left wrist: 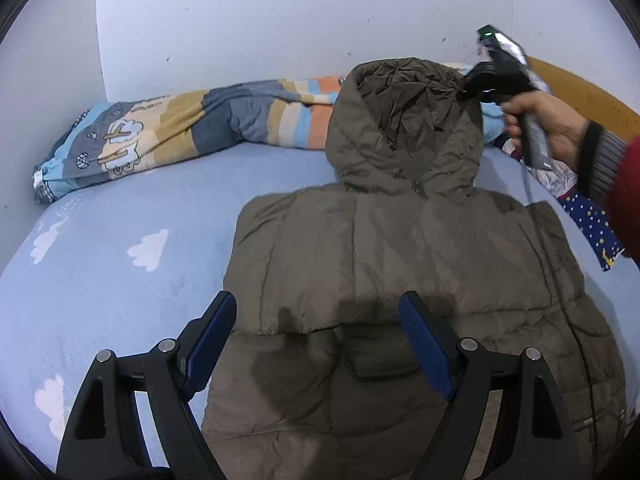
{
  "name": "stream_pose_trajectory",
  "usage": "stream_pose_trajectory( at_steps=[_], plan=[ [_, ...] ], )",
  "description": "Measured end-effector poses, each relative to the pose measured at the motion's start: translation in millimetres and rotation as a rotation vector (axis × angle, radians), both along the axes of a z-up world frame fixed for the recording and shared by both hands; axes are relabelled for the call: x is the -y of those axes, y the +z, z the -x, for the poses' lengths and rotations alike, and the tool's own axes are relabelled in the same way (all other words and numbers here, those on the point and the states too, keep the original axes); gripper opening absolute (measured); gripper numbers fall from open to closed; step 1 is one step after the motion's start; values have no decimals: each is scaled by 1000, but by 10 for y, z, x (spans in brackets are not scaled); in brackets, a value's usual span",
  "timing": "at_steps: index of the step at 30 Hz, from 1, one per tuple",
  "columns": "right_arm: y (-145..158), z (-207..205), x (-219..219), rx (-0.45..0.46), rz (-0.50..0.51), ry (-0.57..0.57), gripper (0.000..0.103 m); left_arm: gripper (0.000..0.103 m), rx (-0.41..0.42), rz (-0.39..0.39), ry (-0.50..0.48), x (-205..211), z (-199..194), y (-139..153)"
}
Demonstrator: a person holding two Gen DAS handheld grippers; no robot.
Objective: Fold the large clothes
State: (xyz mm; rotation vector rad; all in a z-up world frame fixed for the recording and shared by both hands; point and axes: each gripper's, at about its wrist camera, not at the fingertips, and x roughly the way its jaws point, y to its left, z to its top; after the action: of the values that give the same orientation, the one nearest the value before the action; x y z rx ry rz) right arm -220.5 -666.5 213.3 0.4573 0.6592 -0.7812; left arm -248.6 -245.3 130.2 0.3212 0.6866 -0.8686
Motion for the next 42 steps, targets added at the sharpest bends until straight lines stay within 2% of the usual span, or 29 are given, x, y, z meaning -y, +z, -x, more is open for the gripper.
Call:
stream_pose_trajectory(
  at_steps=[6, 10, 13, 15, 17, 20, 23, 24, 28, 32, 35, 38, 41, 42],
  plan=[
    [550, 643, -754, 75, 20, 88, 8, 83, 6, 46, 28, -57, 11, 185],
    [744, 1241, -1399, 122, 36, 135, 8, 83, -21, 91, 51, -130, -42, 307],
    [695, 1737, -1796, 160, 19, 137, 8, 83, -38, 139, 67, -184, -79, 394],
    [457, 2064, -2057, 157, -3, 138, 8, 83, -58, 164, 79, -184, -94, 404],
    [191, 2219, -2220, 128, -8, 132, 8, 83, -91, 179, 75, -148, -97, 382],
    [-427, 2247, -2281, 75, -82, 100, 8, 83, -103, 162, 74, -64, -54, 337],
    [-784, 2015, -2286, -106, -8, 131, 8, 83, -77, 143, 82, 3, -1, 330],
    [-839, 1980, -2290, -121, 18, 140, 8, 83, -77, 143, 80, 19, 5, 330],
    [-885, 1925, -2348, -156, 85, 183, 9, 83, -80, 133, 54, 142, 27, 281],
    [-915, 1919, -2346, -153, 69, 188, 9, 83, -65, 117, 12, 378, -3, 226],
    [-918, 1867, -2331, -172, 86, 205, 9, 83, -104, 113, -7, 515, -26, 133],
    [-921, 1854, -2344, -177, 89, 213, 11, 83, -84, 61, -23, 690, -6, -51],
    [-904, 1852, -2361, -174, 88, 223, 11, 83, -83, -20, -9, 864, -66, -318],
    [-896, 1854, -2372, -173, 89, 227, 11, 83, -81, -76, 0, 930, -99, -432]
  ],
)
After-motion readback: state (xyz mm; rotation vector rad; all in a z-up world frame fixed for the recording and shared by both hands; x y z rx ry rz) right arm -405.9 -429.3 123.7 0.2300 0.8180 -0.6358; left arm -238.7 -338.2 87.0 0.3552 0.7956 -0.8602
